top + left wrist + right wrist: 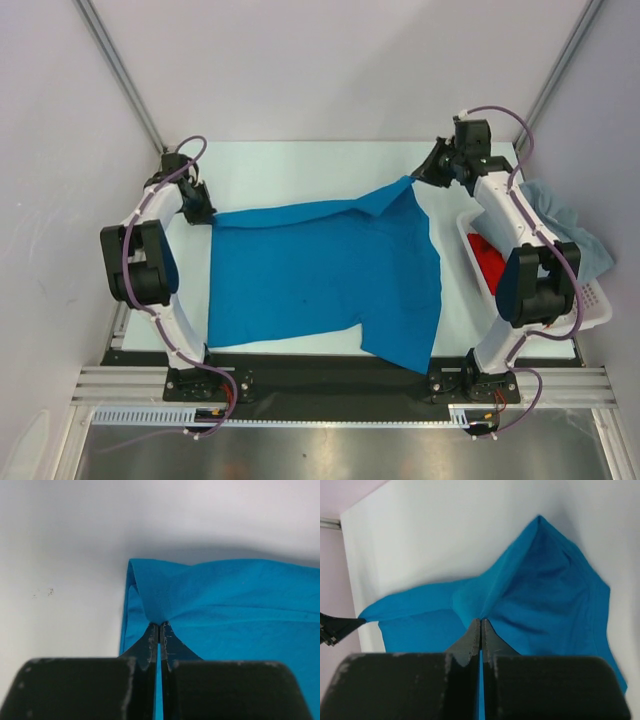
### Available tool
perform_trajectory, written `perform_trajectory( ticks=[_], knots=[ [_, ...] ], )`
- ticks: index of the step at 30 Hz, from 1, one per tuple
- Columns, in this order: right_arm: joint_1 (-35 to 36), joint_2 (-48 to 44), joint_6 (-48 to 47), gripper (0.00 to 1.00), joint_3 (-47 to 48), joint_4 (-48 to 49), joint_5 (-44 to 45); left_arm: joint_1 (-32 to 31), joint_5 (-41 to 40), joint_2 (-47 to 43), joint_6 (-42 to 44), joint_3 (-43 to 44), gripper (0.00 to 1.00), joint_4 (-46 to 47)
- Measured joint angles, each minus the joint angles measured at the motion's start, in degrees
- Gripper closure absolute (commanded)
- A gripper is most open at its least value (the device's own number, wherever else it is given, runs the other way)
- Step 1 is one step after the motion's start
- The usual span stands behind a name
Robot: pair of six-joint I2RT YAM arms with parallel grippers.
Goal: Fold and stack the t-shirts
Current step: Fold the tshirt
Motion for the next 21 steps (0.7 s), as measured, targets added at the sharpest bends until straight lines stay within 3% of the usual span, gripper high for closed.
perform_trajectory(
  ticks=[21],
  knots=[
    [-1.6, -11.5, -1.5, 1.0, -11.5, -9.6, 3.1, 0.0, -0.9, -7.0, 2.1, -8.0, 1.0, -3.1]
  ],
)
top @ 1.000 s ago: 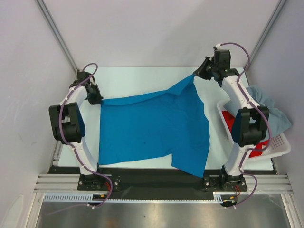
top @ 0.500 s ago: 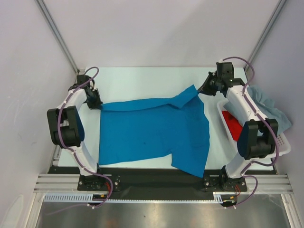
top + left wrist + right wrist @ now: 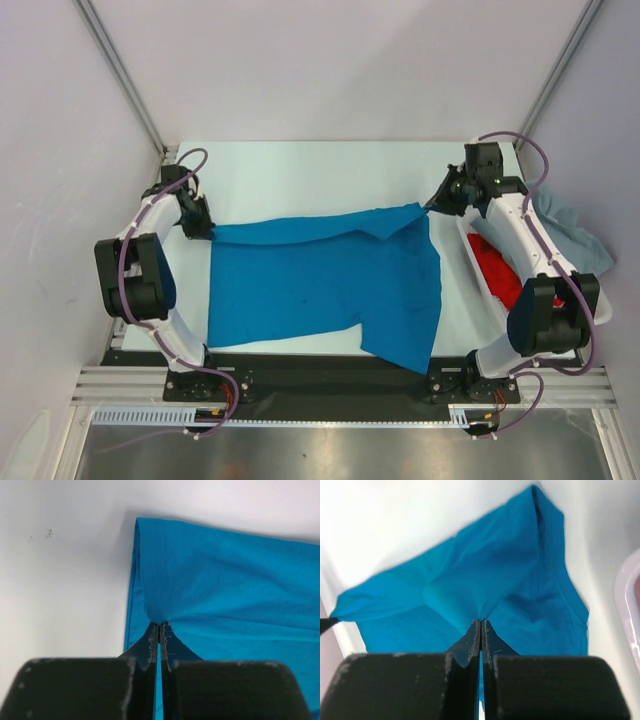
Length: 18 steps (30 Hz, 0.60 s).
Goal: Fold and stack the t-shirts
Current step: Fold the tshirt
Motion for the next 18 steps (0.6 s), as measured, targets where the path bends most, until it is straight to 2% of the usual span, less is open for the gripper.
perform_trajectory(
  ticks=[1, 3, 4, 6, 7, 10, 15, 18],
  knots=[
    [0.0, -0.4, 0.0, 1.0, -0.9, -0.2, 0.0, 0.0, 0.0, -0.1, 0.0, -0.2, 0.99, -0.1],
    [0.0, -1.2, 0.0, 1.0, -2.9, -0.7, 0.2, 0.0, -0.2, -0.2, 0.0, -0.7, 0.91, -0.3],
    [0.0, -1.5, 0.0, 0.93, -3.7, -1.3, 0.3, 0.0, -0.5, -0.3, 0.0, -1.0, 0.71, -0.3],
    [0.0, -2.1, -0.1, 0.73, -4.9, -2.4, 0.4, 0.0, -1.3, -0.8, 0.0, -1.6, 0.49, -0.5],
    [0.0, -2.6, -0.6, 0.55, -5.6, -2.6, 0.4, 0.0, -2.0, -1.0, -0.3, -2.0, 0.28, -0.9],
    [0.0, -4.3, -2.4, 0.36, -7.5, -4.5, 1.1, 0.0, -4.7, -2.9, -1.5, -3.2, 0.21, -2.0],
    [0.0, -7.1, -5.6, 0.35, -8.7, -4.1, 3.2, 0.2, -7.1, -11.0, -3.2, -5.1, 0.3, -1.9],
    [0.0, -5.0, -6.3, 0.41, -7.3, -1.3, 3.2, 0.3, -5.7, -12.7, -4.3, -4.3, 0.44, 0.2]
  ],
)
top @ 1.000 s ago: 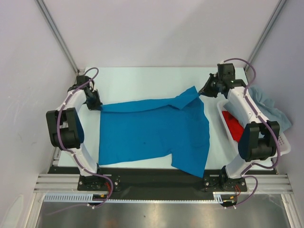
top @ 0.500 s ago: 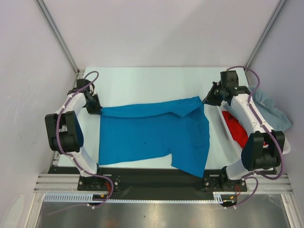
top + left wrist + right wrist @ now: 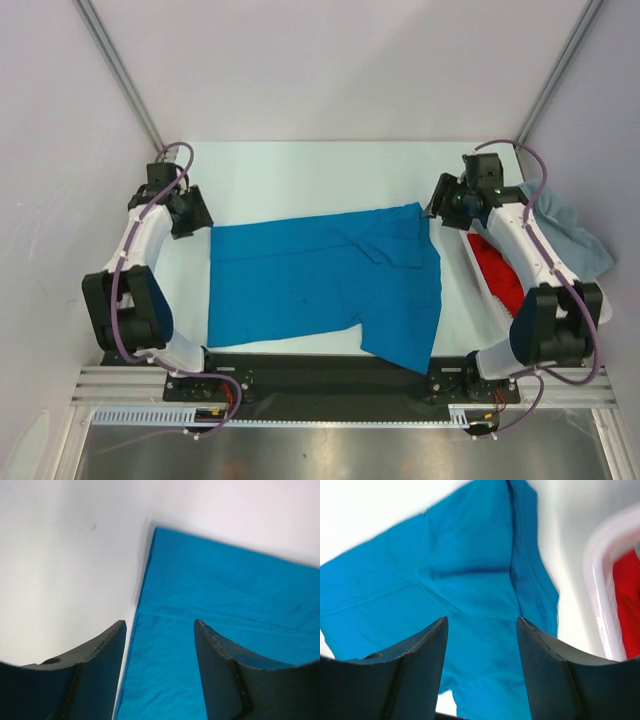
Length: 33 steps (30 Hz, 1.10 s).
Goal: Fold and stack the t-shirts
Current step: Fold the tshirt
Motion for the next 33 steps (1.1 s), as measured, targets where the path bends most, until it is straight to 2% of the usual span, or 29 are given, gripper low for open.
perform_trajectory(
  ticks=[1, 4, 9, 10, 12, 16, 19, 24, 33],
  knots=[
    [0.0, 1.7, -0.2, 0.47, 1.0, 0.9, -0.2, 0.0, 0.8, 0.9, -0.3, 0.9, 0.51, 0.3],
    [0.2, 8.6, -1.2, 0.53, 4.8, 2.8, -0.4, 0.1, 3.5, 6.9, -0.7, 5.0, 0.54, 1.6],
    [0.2, 19.6, -3.1, 0.57, 11.9, 3.0, -0.8, 0.3, 6.3, 14.4, -0.9, 6.0, 0.52, 3.4],
    [0.2, 21.0, -3.4, 0.58, 12.8, 2.8, -1.2, 0.3, 6.5, 14.9, -1.2, 5.9, 0.47, 3.4],
    [0.2, 23.3, -3.8, 0.55, 14.5, 2.3, -1.9, 0.3, 7.0, 14.9, -1.6, 5.4, 0.38, 3.5],
    [0.3, 27.3, -4.7, 0.45, 18.4, 1.9, -2.4, 0.5, 7.7, 14.8, -2.3, 4.4, 0.45, 4.7],
    [0.3, 30.2, -5.6, 0.43, 21.2, 1.8, -2.3, 0.7, 7.8, 14.8, -2.3, 4.4, 0.45, 5.0],
    [0.2, 35.6, -6.6, 0.43, 24.8, 2.3, -2.4, 1.5, 9.4, 17.0, -2.2, 6.1, 0.46, 5.6],
    [-0.3, 42.1, -7.4, 0.5, 27.5, 2.5, -3.4, 1.9, 10.8, 23.6, -1.1, 8.9, 0.43, 5.5]
  ],
)
